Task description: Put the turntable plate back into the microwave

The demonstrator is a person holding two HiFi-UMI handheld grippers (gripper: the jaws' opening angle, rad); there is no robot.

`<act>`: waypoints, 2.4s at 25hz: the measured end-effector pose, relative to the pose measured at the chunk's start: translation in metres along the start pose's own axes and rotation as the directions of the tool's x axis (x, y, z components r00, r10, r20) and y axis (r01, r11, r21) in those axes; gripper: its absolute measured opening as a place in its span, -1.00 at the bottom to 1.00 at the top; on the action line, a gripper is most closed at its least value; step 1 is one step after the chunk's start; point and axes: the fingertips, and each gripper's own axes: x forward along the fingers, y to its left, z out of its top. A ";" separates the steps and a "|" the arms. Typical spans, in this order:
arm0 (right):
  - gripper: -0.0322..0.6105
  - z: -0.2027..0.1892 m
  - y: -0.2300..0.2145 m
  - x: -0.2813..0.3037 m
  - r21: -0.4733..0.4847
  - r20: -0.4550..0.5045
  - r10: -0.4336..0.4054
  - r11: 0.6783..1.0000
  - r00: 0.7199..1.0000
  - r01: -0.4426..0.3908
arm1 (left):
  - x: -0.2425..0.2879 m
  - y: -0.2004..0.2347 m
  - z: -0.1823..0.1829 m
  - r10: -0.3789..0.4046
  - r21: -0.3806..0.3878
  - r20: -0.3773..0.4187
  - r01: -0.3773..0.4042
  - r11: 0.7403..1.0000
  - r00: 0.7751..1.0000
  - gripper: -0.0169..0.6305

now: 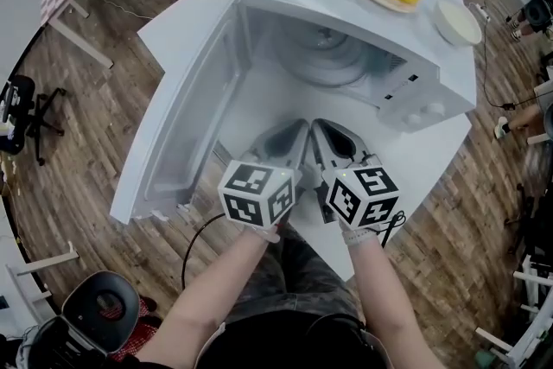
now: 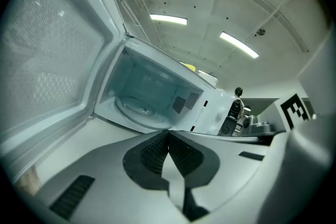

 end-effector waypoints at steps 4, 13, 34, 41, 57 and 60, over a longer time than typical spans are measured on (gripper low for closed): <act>-0.84 0.000 0.012 -0.015 -0.044 0.020 -0.011 0.999 1.000 0.012 | -0.015 -0.010 0.001 0.013 0.028 0.021 -0.013 1.000 1.000 -0.91; -0.84 -0.003 0.046 -0.036 -0.086 0.106 -0.022 0.996 0.994 0.031 | -0.058 -0.019 -0.003 0.058 0.071 0.098 -0.065 0.995 0.994 -0.91; -0.84 -0.038 0.119 -0.134 -0.062 0.158 -0.114 0.990 0.981 0.125 | -0.150 -0.076 -0.034 -0.041 0.139 0.046 0.034 0.990 0.998 -0.91; -0.84 -0.043 0.124 -0.160 -0.046 0.199 -0.150 0.986 0.968 0.162 | -0.161 -0.096 -0.039 -0.069 0.169 0.070 0.057 0.984 0.995 -0.91; -0.84 -0.046 0.156 -0.182 -0.091 0.217 -0.156 0.980 0.964 0.179 | -0.191 -0.109 -0.032 -0.109 0.240 0.095 0.084 0.967 0.990 -0.91; -0.84 -0.042 0.158 -0.185 -0.114 0.234 -0.170 0.973 0.957 0.200 | -0.193 -0.112 -0.029 -0.111 0.261 0.101 0.082 0.962 0.989 -0.91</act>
